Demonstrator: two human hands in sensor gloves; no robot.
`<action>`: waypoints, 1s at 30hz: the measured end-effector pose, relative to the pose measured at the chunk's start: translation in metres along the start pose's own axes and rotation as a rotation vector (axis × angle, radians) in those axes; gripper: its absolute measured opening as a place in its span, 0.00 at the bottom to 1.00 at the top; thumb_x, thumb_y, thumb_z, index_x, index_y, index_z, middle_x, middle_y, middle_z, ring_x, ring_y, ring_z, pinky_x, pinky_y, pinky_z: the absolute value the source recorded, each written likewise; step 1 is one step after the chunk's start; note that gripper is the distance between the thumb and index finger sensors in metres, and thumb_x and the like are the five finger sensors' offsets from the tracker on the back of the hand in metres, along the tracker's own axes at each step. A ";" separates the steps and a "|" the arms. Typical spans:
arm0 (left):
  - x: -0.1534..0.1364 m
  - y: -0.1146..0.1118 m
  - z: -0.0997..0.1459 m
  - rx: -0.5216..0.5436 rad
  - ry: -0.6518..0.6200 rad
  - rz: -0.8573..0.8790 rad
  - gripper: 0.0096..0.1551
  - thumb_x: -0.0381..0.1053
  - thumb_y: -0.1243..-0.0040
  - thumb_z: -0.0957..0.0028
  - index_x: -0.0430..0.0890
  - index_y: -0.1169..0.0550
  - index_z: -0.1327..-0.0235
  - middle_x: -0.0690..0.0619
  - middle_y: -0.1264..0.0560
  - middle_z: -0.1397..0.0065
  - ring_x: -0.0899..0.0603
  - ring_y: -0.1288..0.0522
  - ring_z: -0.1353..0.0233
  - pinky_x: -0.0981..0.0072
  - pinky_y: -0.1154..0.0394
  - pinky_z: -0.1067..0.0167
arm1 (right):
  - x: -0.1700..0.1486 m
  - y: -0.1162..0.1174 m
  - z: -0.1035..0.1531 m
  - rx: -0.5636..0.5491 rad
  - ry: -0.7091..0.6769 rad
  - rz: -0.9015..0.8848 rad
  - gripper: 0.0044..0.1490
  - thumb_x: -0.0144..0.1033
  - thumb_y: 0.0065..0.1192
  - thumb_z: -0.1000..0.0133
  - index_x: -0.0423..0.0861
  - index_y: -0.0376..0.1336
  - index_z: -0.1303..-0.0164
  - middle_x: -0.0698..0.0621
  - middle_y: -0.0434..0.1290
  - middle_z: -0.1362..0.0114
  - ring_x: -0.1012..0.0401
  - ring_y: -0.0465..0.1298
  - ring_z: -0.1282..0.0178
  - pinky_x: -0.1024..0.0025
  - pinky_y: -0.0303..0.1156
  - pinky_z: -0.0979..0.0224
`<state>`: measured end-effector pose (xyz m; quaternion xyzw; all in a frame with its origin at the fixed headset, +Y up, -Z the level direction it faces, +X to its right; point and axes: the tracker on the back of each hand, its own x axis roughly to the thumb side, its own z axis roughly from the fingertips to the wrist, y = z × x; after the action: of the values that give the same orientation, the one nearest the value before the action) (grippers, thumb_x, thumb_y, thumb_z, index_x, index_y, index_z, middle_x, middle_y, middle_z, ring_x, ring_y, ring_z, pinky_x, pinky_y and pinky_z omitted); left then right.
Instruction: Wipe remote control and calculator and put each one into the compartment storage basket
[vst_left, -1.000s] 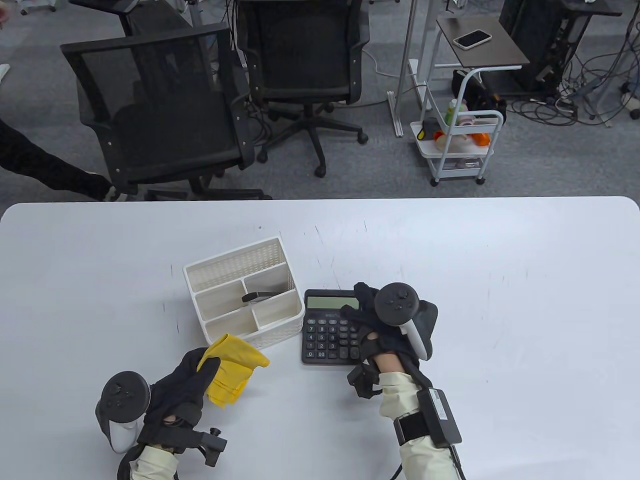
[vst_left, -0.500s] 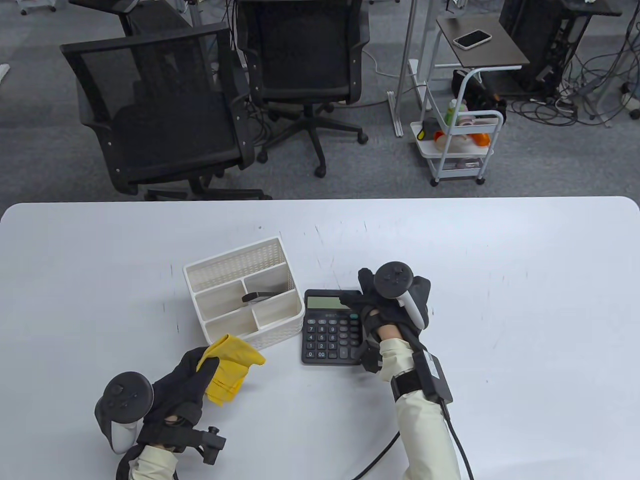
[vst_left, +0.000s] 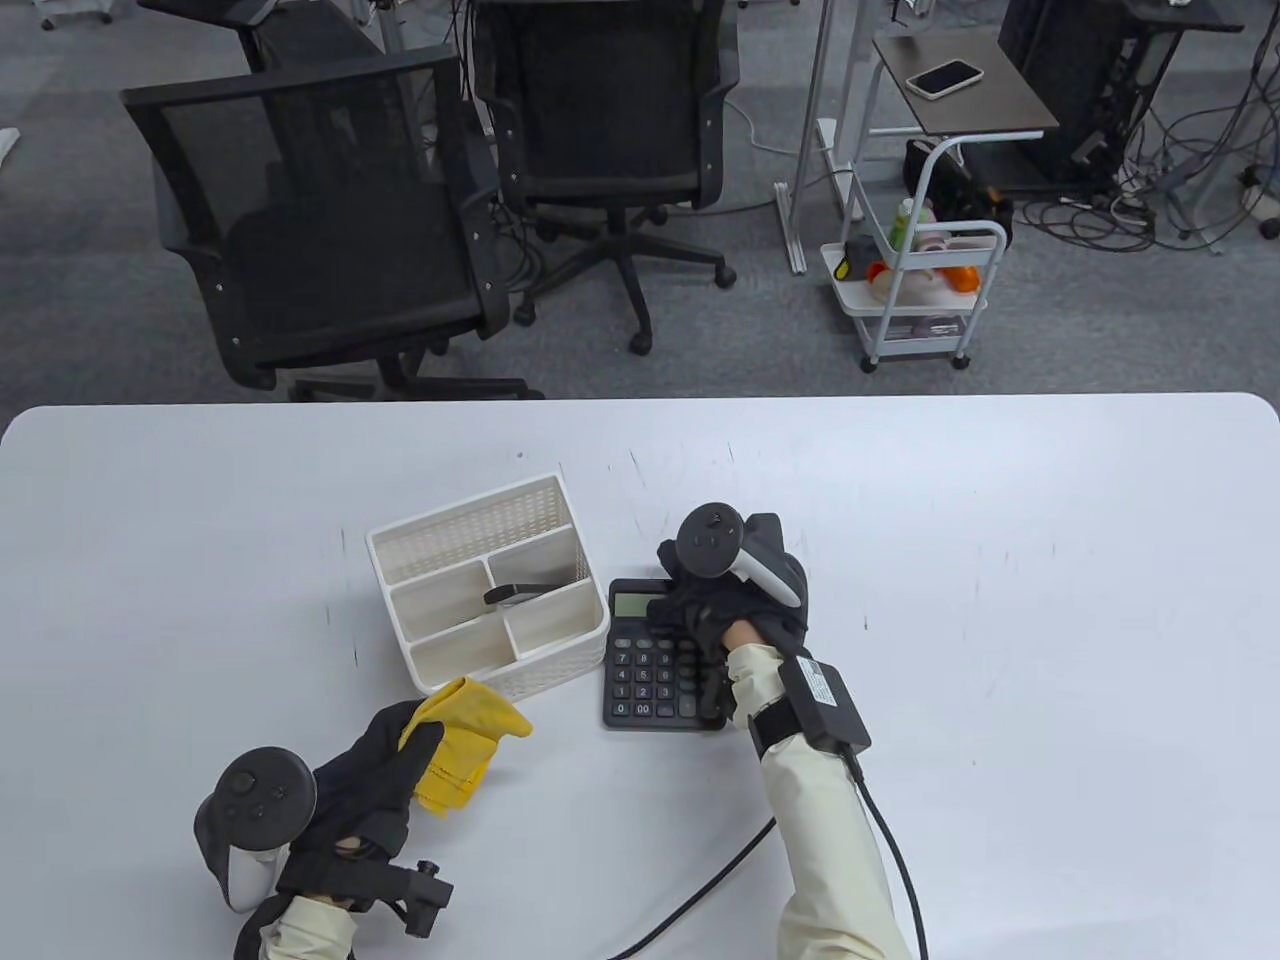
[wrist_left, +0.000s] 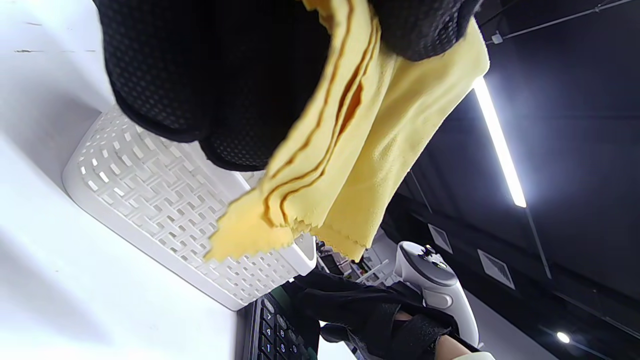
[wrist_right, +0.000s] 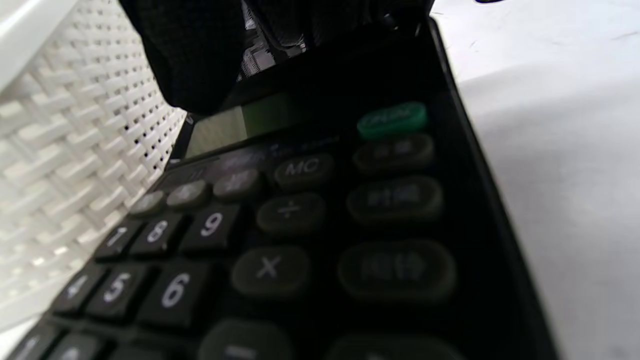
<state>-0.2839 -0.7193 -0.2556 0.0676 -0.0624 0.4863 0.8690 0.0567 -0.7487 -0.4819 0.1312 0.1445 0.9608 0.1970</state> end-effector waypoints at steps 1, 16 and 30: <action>0.000 0.000 0.000 -0.001 0.001 -0.001 0.19 0.54 0.44 0.41 0.50 0.22 0.40 0.49 0.14 0.43 0.40 0.12 0.42 0.49 0.16 0.48 | 0.001 0.001 -0.002 0.014 0.002 0.016 0.48 0.38 0.69 0.42 0.36 0.52 0.15 0.37 0.60 0.16 0.36 0.53 0.18 0.25 0.48 0.28; -0.003 0.004 -0.003 0.033 0.018 0.019 0.20 0.55 0.45 0.41 0.50 0.23 0.39 0.48 0.15 0.41 0.39 0.13 0.41 0.49 0.16 0.48 | -0.005 -0.015 0.011 0.132 0.063 -0.015 0.46 0.34 0.71 0.48 0.32 0.59 0.21 0.41 0.69 0.35 0.40 0.68 0.29 0.26 0.55 0.29; 0.002 0.004 0.001 0.059 0.003 0.082 0.21 0.55 0.46 0.40 0.50 0.24 0.38 0.48 0.15 0.40 0.40 0.13 0.41 0.49 0.16 0.48 | 0.003 -0.026 0.085 -0.017 -0.010 -0.130 0.29 0.35 0.66 0.43 0.41 0.68 0.32 0.43 0.71 0.30 0.46 0.83 0.40 0.41 0.75 0.37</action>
<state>-0.2861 -0.7161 -0.2546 0.0897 -0.0498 0.5234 0.8459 0.0890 -0.7048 -0.4116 0.1248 0.1434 0.9465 0.2608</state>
